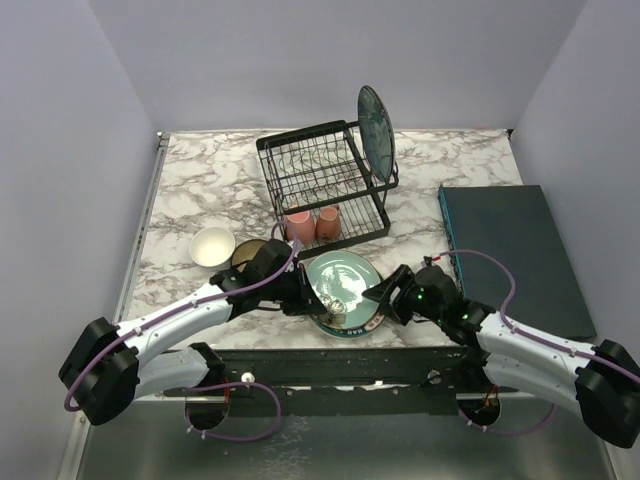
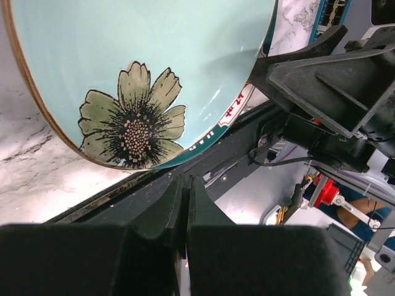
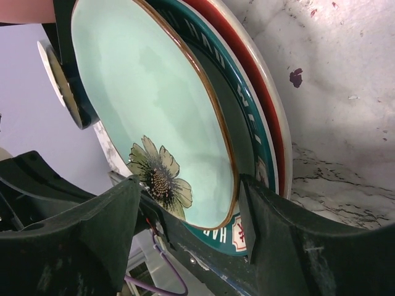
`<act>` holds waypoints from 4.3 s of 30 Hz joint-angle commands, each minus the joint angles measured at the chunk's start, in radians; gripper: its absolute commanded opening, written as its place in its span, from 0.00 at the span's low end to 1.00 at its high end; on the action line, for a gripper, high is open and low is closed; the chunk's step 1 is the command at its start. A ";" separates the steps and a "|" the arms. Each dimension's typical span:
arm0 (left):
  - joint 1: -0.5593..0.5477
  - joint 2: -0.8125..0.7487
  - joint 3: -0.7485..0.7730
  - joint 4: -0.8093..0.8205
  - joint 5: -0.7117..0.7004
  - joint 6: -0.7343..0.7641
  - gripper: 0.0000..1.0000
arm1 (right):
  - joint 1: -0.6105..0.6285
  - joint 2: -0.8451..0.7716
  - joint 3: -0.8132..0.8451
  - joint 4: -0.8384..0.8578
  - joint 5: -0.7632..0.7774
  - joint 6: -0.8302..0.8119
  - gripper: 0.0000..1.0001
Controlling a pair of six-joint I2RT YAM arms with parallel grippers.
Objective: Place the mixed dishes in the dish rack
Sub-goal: Pick up the plate at the center of the board.
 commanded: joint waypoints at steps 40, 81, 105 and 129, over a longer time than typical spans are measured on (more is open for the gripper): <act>-0.003 0.149 0.147 -0.221 -0.486 0.201 0.27 | 0.003 -0.051 -0.081 0.001 -0.007 -0.042 0.28; -0.003 0.164 0.005 -0.143 -0.436 0.200 0.00 | 0.003 0.049 -0.077 0.110 0.012 -0.067 0.29; -0.003 0.157 0.002 -0.137 -0.408 0.221 0.00 | 0.003 0.086 -0.057 0.407 0.055 -0.283 0.32; -0.005 0.143 0.031 -0.135 -0.374 0.238 0.00 | 0.003 0.270 -0.065 0.701 -0.090 -0.320 0.28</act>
